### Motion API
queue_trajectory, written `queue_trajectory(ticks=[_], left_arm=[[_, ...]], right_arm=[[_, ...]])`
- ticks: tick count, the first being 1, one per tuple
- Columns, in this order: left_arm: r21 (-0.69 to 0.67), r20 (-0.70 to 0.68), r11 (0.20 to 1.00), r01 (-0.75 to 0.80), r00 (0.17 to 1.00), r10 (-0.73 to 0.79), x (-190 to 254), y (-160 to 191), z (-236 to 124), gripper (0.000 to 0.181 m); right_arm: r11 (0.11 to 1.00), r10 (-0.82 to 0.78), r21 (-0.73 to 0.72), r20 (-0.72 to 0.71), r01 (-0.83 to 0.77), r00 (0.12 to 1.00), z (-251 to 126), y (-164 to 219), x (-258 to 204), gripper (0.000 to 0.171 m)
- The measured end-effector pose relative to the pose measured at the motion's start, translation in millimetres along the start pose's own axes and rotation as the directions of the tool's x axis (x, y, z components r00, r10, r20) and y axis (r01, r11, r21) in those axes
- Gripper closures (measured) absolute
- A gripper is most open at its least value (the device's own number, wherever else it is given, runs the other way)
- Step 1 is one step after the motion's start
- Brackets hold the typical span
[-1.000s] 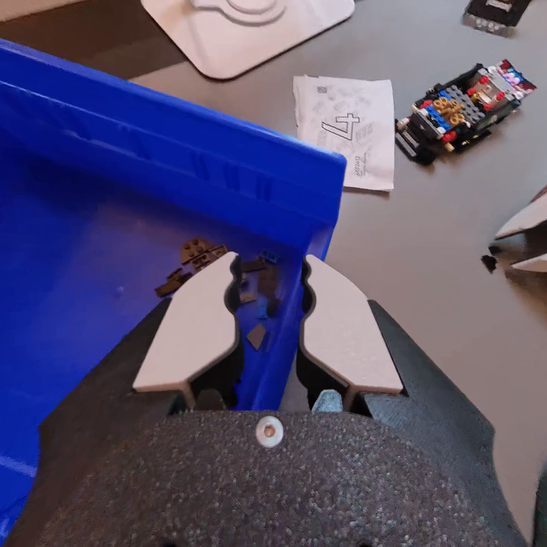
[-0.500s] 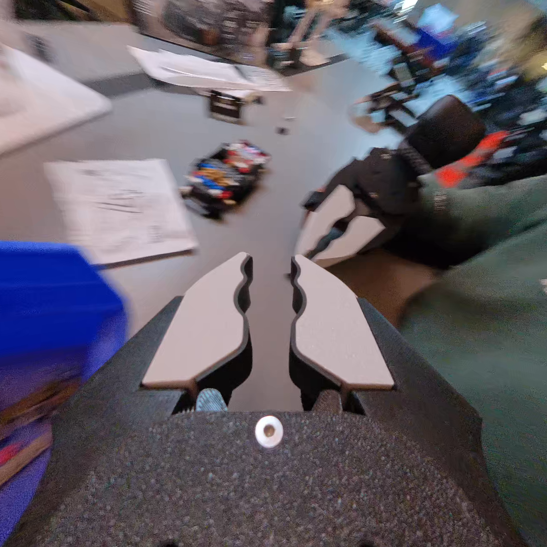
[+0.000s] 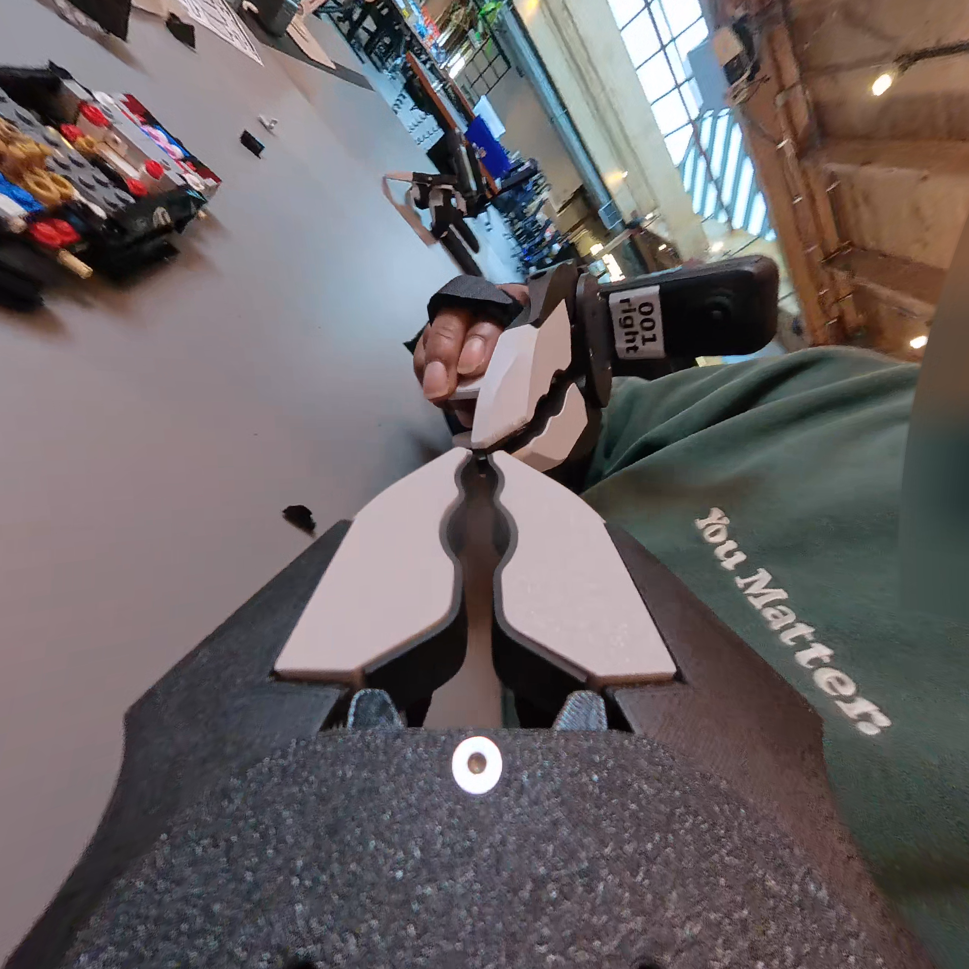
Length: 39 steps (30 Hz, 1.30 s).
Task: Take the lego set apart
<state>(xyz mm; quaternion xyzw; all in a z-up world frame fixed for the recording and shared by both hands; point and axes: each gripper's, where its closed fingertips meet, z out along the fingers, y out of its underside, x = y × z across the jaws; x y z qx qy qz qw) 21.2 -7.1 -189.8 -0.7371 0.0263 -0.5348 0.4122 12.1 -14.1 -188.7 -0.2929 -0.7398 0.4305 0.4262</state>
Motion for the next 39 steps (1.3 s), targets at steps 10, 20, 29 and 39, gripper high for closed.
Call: queue_trajectory(ticks=[10,20,29,39], left_arm=[[-0.231,0.922,0.876,-0.424,0.192,0.336,-79,-70,-175,0.175],[-0.250,0.872,0.953,-0.172,0.388,0.299,-110,-25,-165,0.125],[-0.019,0.334,0.979,-0.201,0.922,0.196,-30,-17,-45,0.153],[0.058,-0.001,0.997,0.056,0.998,-0.056,-7,-6,-8,0.178]], right_arm=[[0.864,0.289,-0.454,0.095,-0.217,0.953,11,93,-16,0.150],[0.819,0.357,-0.503,0.070,-0.276,0.931,16,96,-18,0.154],[0.978,0.141,-0.159,0.035,-0.134,0.989,18,34,-1,0.157],[0.999,-0.030,-0.028,-0.051,0.029,0.998,8,2,1,0.158]])
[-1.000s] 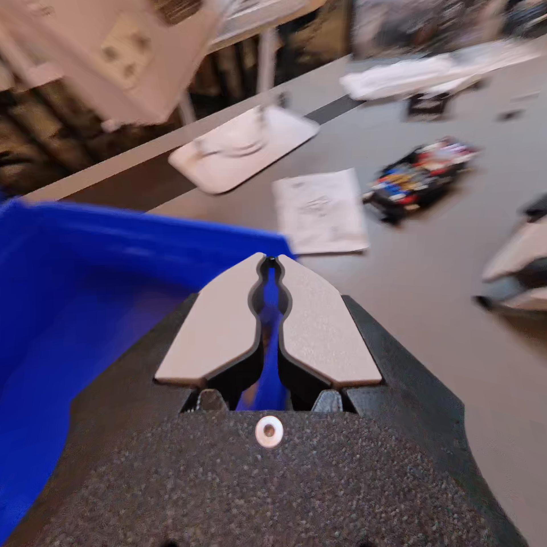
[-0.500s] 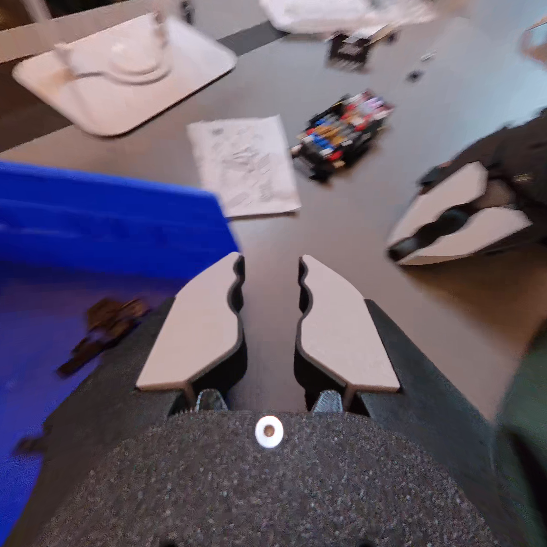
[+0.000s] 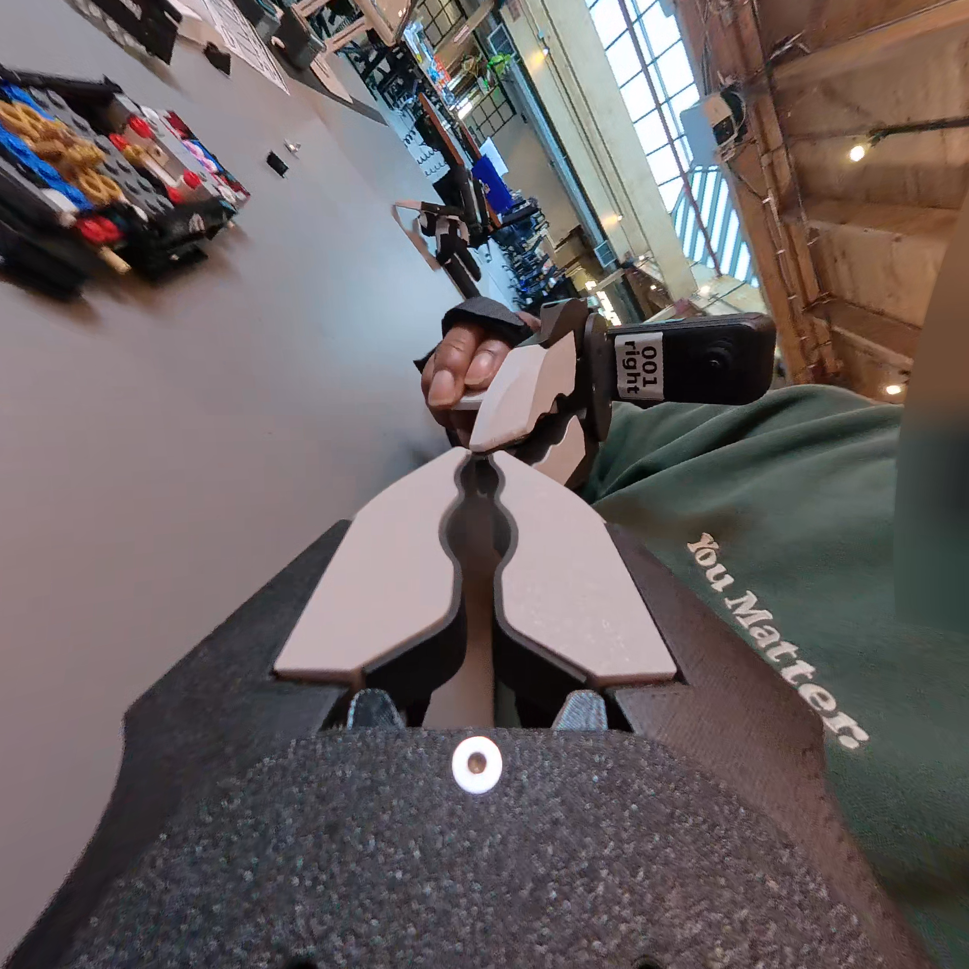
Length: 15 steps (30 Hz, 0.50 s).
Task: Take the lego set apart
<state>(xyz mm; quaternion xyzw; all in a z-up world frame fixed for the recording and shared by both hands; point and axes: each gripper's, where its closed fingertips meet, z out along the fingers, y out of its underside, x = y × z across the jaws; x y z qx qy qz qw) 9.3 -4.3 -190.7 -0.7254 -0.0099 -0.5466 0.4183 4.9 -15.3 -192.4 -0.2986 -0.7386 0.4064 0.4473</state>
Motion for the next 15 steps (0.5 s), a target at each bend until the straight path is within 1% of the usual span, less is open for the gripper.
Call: queue_trajectory(ticks=[1,2,3,4,5,6,7,8,9,10,11,13,14,15], left_arm=[[0.007,0.030,0.999,-0.042,0.999,0.042,-1,-4,-4,0.178],[0.035,0.083,0.994,-0.107,0.991,0.104,-3,-12,-11,0.178],[0.080,0.169,0.978,-0.195,0.969,0.179,-6,-27,-24,0.178],[0.109,0.293,0.948,-0.300,0.921,0.258,-11,-42,-40,0.178],[0.105,0.449,0.906,-0.411,0.832,0.326,-19,-58,-62,0.178],[0.072,0.612,0.856,-0.511,0.700,0.367,-28,-73,-89,0.178],[0.017,0.754,0.813,-0.582,0.541,0.371,-35,-85,-118,0.178],[-0.048,0.852,0.793,-0.608,0.389,0.350,-42,-92,-147,0.178],[-0.111,0.903,0.805,-0.582,0.280,0.327,-51,-92,-168,0.178],[-0.157,0.921,0.842,-0.516,0.231,0.313,-63,-86,-182,0.177],[-0.169,0.926,0.879,-0.447,0.233,0.296,-75,-76,-188,0.171],[-0.146,0.913,0.926,-0.348,0.313,0.262,-89,-61,-184,0.157],[-0.147,0.898,0.941,-0.304,0.357,0.256,-94,-53,-178,0.145],[-0.156,0.887,0.946,-0.284,0.381,0.261,-96,-49,-172,0.139]], right_arm=[[1.000,-0.001,-0.004,-0.019,0.001,1.000,-1,1,3,0.164],[1.000,-0.003,-0.008,-0.037,0.003,0.999,-2,2,8,0.163],[1.000,0.006,-0.016,-0.048,-0.007,0.999,-4,4,12,0.160],[0.999,0.031,-0.028,-0.057,-0.033,0.998,-5,7,17,0.156],[0.997,0.065,-0.045,-0.062,-0.068,0.996,-7,13,22,0.153],[0.993,0.099,-0.062,-0.075,-0.104,0.992,-8,19,28,0.150],[0.988,0.128,-0.077,-0.098,-0.135,0.987,-10,25,35,0.150],[0.983,0.151,-0.089,-0.115,-0.161,0.982,-12,30,42,0.150],[0.978,0.173,-0.097,-0.130,-0.186,0.976,-13,34,47,0.150],[0.971,0.198,-0.108,-0.149,-0.214,0.969,-14,39,52,0.150],[0.962,0.222,-0.126,-0.161,-0.243,0.962,-14,45,56,0.149],[0.946,0.259,-0.154,-0.162,-0.284,0.952,-14,54,57,0.149],[0.941,0.269,-0.164,-0.162,-0.295,0.949,-13,58,57,0.149],[0.938,0.273,-0.174,-0.162,-0.300,0.948,-12,61,56,0.149]])
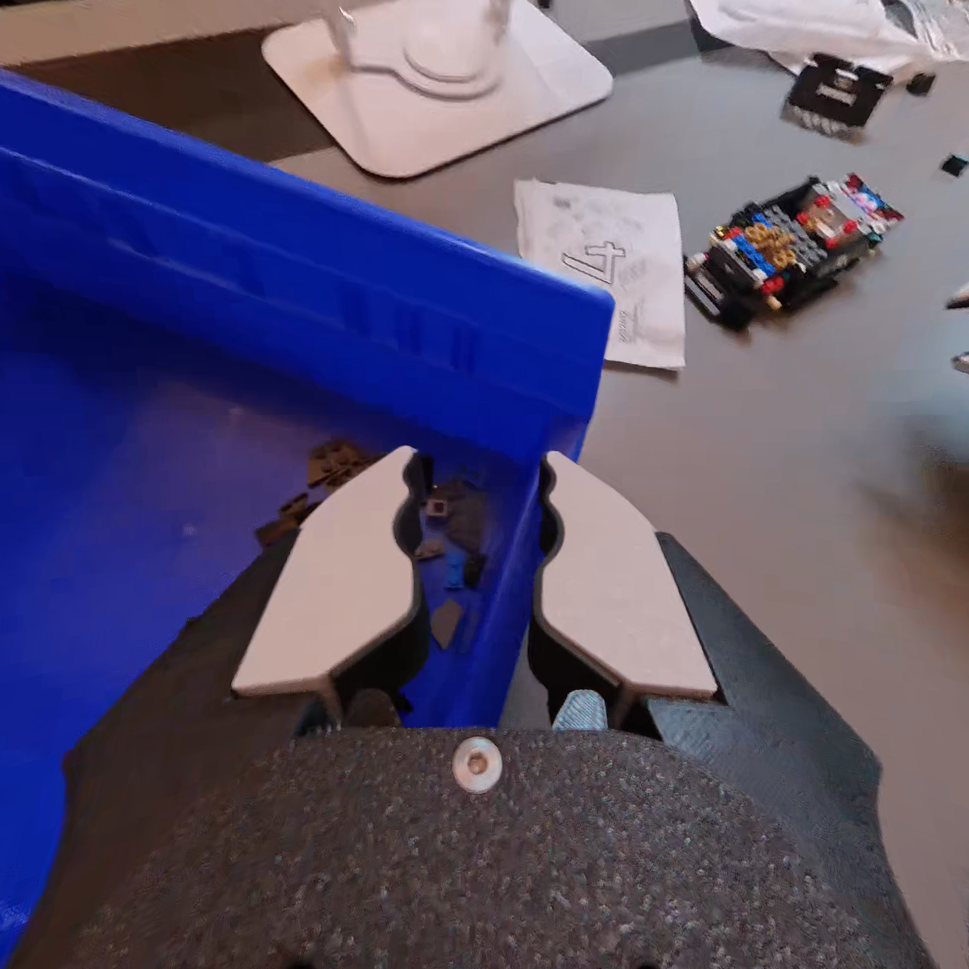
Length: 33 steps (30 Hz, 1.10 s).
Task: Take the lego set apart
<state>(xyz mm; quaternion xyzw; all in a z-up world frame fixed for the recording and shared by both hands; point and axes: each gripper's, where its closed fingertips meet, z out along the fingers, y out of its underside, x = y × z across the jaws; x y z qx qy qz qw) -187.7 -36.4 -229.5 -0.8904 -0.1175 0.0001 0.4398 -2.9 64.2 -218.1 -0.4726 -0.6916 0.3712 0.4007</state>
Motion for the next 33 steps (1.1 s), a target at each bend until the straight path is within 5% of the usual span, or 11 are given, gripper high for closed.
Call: queue_trajectory(ticks=[7,16,21,23,25,32,33], left_arm=[[-0.063,-0.009,0.997,-0.049,0.999,0.049,7,10,6,0.119],[-0.131,-0.016,0.964,-0.230,0.973,0.230,20,21,9,0.129],[0.202,0.012,0.936,-0.287,0.957,0.291,39,-31,-13,0.154],[0.415,-0.044,0.868,-0.272,0.947,0.318,63,-56,-36,0.181],[0.582,-0.125,0.791,-0.189,0.940,0.316,82,-73,-59,0.181],[0.599,-0.198,0.789,-0.136,0.929,0.311,93,-69,-54,0.181],[0.597,-0.188,0.789,-0.147,0.930,0.316,93,-68,-53,0.181]], right_arm=[[1.000,-0.008,-0.030,0.010,0.008,1.000,4,7,-2,0.149],[0.998,-0.017,-0.054,0.010,0.017,1.000,6,12,-2,0.149],[1.000,-0.003,-0.020,-0.013,0.003,1.000,2,6,4,0.149],[1.000,0.022,-0.005,-0.024,-0.022,0.999,-1,5,9,0.149],[0.999,0.041,0.014,-0.052,-0.040,0.998,-4,3,16,0.149],[0.995,0.100,0.023,-0.331,-0.098,0.938,-36,11,86,0.141],[0.992,0.126,0.040,-0.381,-0.120,0.916,-49,14,103,0.162]])
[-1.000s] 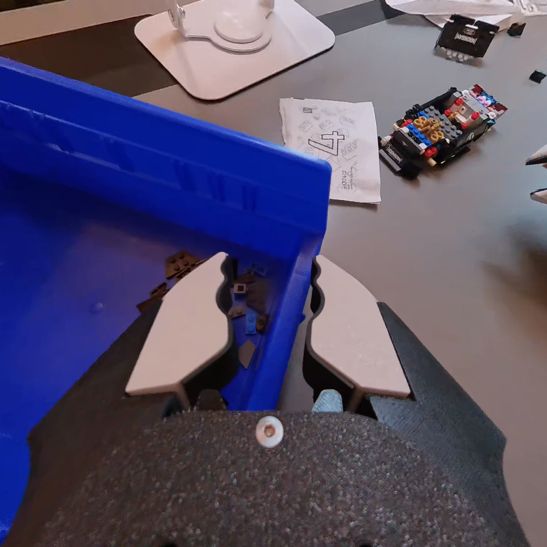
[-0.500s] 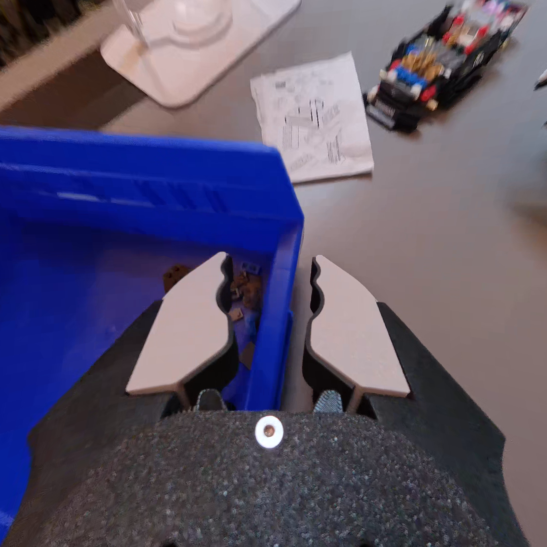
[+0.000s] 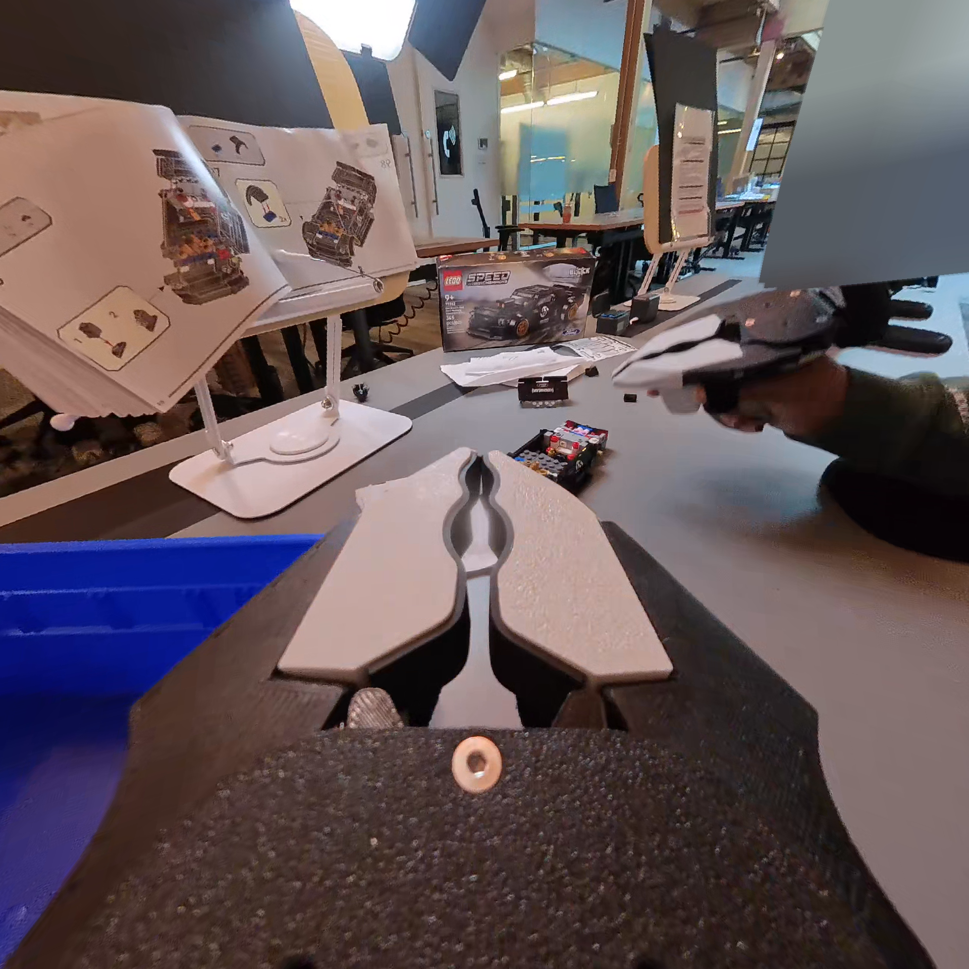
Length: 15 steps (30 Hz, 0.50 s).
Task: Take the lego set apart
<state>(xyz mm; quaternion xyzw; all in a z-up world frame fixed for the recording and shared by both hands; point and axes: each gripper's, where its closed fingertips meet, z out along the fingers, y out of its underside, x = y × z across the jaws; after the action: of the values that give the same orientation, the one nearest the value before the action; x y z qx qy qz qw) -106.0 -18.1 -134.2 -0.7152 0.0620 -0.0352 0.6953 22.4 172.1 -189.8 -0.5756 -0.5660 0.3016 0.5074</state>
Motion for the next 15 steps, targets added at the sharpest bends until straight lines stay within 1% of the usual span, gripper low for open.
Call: queue_trajectory(ticks=[1,3,5,7,9,11,12,15], left_arm=[[-0.004,-0.001,1.000,-0.011,1.000,0.011,2,1,1,0.181],[-0.019,-0.007,0.999,-0.028,1.000,0.028,5,2,2,0.181],[-0.032,-0.011,0.999,-0.041,0.999,0.040,6,5,3,0.181],[-0.045,-0.013,0.998,-0.044,0.999,0.043,7,8,5,0.181],[-0.050,-0.013,0.998,-0.046,0.999,0.045,7,10,6,0.181],[-0.061,-0.010,0.997,-0.054,0.999,0.053,6,14,8,0.181],[-0.069,-0.010,0.996,-0.060,0.998,0.059,5,17,9,0.181],[-0.105,0.002,0.990,-0.090,0.996,0.091,1,34,14,0.181]], right_arm=[[0.999,0.035,0.028,-0.037,-0.034,0.999,-8,-3,19,0.171],[0.988,0.139,0.080,-0.134,-0.129,0.981,-26,-7,61,0.171],[0.974,0.214,0.127,-0.258,-0.187,0.942,-45,-3,101,0.171],[0.969,0.239,0.151,-0.370,-0.196,0.898,-63,7,133,0.171],[0.971,0.233,0.155,-0.450,-0.182,0.862,-76,17,155,0.171],[0.973,0.225,0.156,-0.507,-0.167,0.832,-85,24,172,0.155],[0.973,0.225,0.158,-0.522,-0.166,0.823,-88,27,178,0.154],[0.972,0.231,0.158,-0.544,-0.171,0.807,-91,39,192,0.142]])
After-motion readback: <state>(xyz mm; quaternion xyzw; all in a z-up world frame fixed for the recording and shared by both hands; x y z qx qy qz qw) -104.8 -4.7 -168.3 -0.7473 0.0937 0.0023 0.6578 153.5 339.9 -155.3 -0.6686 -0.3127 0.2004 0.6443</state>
